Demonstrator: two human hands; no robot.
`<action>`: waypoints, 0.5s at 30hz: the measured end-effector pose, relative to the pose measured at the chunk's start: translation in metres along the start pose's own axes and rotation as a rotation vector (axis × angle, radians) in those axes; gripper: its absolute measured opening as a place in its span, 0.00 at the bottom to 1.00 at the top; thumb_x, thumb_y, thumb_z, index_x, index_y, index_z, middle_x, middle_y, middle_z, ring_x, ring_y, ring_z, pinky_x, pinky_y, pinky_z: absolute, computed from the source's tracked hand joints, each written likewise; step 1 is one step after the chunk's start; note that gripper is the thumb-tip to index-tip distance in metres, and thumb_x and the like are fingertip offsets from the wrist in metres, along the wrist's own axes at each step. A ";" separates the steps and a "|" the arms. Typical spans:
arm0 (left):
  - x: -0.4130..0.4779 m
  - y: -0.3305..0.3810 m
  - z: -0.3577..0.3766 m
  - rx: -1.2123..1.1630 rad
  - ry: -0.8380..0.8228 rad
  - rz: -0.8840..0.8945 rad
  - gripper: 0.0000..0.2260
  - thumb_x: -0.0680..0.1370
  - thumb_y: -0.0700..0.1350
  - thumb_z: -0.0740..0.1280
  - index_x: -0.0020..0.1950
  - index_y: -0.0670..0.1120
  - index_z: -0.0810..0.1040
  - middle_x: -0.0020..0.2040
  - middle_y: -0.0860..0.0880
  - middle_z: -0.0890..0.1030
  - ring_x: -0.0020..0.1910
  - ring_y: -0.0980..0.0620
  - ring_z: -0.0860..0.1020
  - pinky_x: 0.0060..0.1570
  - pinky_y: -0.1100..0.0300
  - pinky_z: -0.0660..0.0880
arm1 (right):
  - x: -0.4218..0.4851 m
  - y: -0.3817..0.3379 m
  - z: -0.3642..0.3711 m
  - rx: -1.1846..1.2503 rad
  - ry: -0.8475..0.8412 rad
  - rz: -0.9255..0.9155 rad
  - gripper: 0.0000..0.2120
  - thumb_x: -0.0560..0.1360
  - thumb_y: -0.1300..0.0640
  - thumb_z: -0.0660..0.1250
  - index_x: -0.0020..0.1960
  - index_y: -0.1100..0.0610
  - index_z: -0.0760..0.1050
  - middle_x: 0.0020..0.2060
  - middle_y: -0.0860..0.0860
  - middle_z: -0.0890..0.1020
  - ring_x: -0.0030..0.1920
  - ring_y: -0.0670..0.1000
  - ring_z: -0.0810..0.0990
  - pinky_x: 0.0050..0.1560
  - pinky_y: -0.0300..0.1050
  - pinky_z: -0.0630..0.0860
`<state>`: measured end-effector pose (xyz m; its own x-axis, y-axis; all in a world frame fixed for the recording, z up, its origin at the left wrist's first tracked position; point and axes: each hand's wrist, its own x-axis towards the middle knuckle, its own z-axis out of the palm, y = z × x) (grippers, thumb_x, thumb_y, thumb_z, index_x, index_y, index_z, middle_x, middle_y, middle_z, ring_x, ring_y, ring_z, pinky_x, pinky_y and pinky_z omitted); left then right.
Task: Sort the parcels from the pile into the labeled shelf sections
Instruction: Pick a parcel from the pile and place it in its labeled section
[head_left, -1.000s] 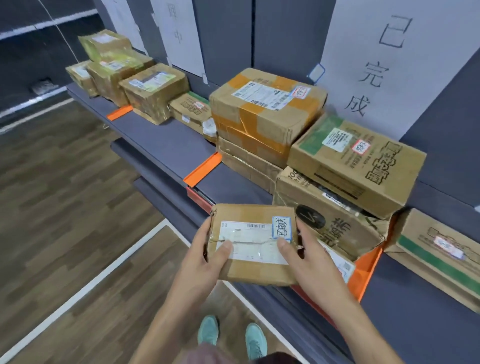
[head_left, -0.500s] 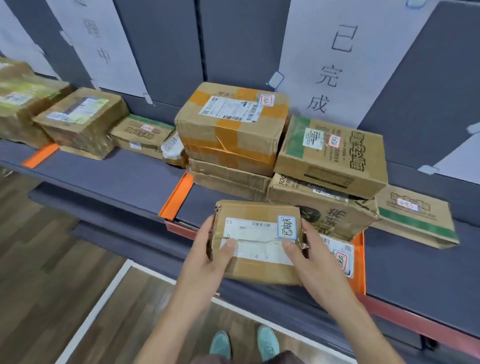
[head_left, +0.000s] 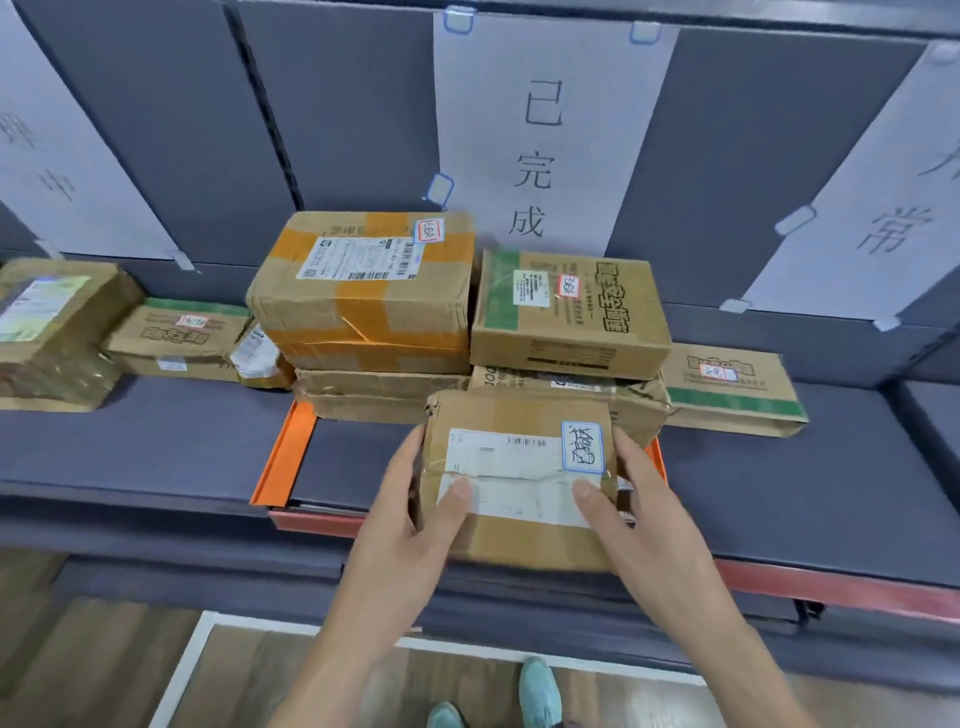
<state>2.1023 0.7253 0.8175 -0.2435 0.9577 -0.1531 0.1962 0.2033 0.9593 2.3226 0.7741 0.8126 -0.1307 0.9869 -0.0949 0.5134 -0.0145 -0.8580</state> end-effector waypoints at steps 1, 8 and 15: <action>0.003 0.007 0.001 -0.003 0.004 0.019 0.24 0.80 0.59 0.67 0.72 0.74 0.62 0.63 0.75 0.75 0.63 0.75 0.72 0.58 0.66 0.71 | 0.002 -0.004 -0.006 0.013 0.019 -0.008 0.24 0.80 0.41 0.63 0.72 0.27 0.60 0.60 0.23 0.75 0.61 0.31 0.73 0.58 0.39 0.72; 0.044 0.058 0.022 0.043 0.114 0.206 0.23 0.80 0.59 0.67 0.73 0.68 0.65 0.68 0.63 0.73 0.63 0.70 0.72 0.56 0.69 0.71 | 0.034 -0.031 -0.052 0.064 0.162 -0.097 0.28 0.79 0.42 0.66 0.74 0.30 0.58 0.66 0.28 0.72 0.57 0.25 0.73 0.54 0.33 0.70; 0.094 0.077 0.069 0.207 0.164 0.215 0.26 0.81 0.64 0.61 0.78 0.59 0.63 0.70 0.58 0.64 0.69 0.60 0.67 0.63 0.63 0.67 | 0.081 -0.033 -0.079 -0.153 0.080 -0.220 0.31 0.74 0.35 0.65 0.75 0.34 0.61 0.76 0.37 0.62 0.76 0.38 0.56 0.71 0.44 0.61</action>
<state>2.1604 0.8446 0.8604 -0.3219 0.9410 0.1043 0.4446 0.0530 0.8942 2.3627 0.8671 0.8730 -0.1890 0.9733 0.1303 0.6028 0.2198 -0.7670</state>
